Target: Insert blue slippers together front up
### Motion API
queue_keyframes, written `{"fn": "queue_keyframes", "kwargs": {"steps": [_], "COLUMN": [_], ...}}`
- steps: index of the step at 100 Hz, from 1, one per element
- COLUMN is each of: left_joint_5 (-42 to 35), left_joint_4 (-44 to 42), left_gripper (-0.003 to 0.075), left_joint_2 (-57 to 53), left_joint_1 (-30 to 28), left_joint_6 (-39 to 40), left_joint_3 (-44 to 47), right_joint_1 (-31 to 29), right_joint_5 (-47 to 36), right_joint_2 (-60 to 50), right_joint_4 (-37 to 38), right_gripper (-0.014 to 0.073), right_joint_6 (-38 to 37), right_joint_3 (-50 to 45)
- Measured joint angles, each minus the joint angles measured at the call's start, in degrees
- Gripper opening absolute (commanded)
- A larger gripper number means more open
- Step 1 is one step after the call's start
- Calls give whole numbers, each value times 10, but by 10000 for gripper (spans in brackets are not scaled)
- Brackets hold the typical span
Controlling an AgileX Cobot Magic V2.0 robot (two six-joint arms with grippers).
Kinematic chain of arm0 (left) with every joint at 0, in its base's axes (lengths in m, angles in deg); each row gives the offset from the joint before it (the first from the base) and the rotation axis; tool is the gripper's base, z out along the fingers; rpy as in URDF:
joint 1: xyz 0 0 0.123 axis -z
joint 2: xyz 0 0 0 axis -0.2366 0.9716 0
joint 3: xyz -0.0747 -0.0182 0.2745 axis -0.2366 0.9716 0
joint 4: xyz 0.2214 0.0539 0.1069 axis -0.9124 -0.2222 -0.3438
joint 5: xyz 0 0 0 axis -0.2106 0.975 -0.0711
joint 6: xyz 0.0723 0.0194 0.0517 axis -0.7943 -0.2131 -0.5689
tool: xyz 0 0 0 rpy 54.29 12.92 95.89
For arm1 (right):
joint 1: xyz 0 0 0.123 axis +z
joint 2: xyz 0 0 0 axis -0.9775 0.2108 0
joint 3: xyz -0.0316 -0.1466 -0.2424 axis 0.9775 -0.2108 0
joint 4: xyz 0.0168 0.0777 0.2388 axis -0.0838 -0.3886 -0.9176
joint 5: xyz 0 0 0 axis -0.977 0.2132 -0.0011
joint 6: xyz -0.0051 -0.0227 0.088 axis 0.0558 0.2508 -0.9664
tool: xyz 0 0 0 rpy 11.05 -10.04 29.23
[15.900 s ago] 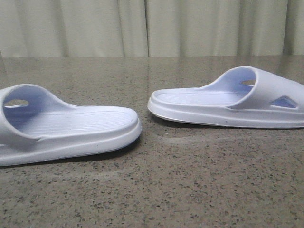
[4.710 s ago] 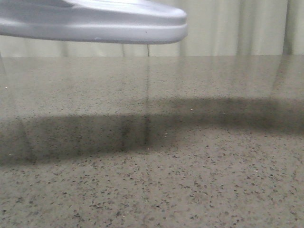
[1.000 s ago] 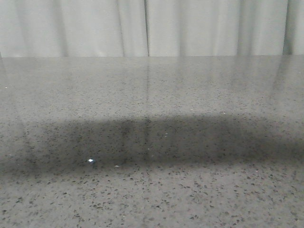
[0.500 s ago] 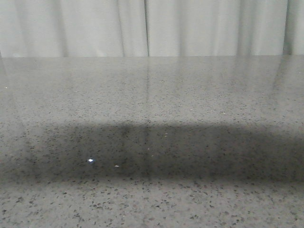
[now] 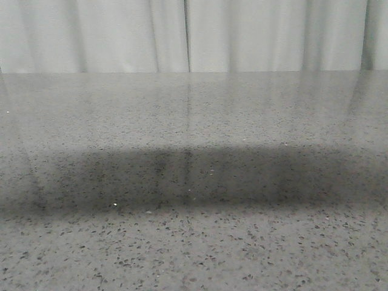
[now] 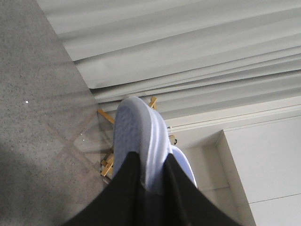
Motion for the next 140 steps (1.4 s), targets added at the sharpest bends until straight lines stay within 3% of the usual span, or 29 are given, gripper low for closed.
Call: {"fn": "queue_keyframes", "kwargs": {"steps": [18,43,75,91,129,140], "left_joint_5": [-1,-2,3,3,2,-5], "left_joint_4": [-12,-11,99,114,119,119], "left_gripper": [16,16,16,16,18,64], "left_joint_2": [46,148,287,338,370,370], "left_joint_1": [0,0,0,0,0,0], "left_joint_6": [-2,-64,-218,-254,-288,-292], "left_joint_3": [0,0,1,1,1,1], "right_joint_1": [0,0,0,0,0,0], "right_joint_5": [-23,-12,5,12,16,16], "right_joint_2": [-31,-32,-32,-32,-32,-32], "right_joint_4": [-1,-2,-2,-2,-2,-2], "right_gripper": [436,436,436,436,436,436], "right_joint_6": [19,21,22,23,23,23], "right_joint_3": [0,0,0,0,0,0]}}
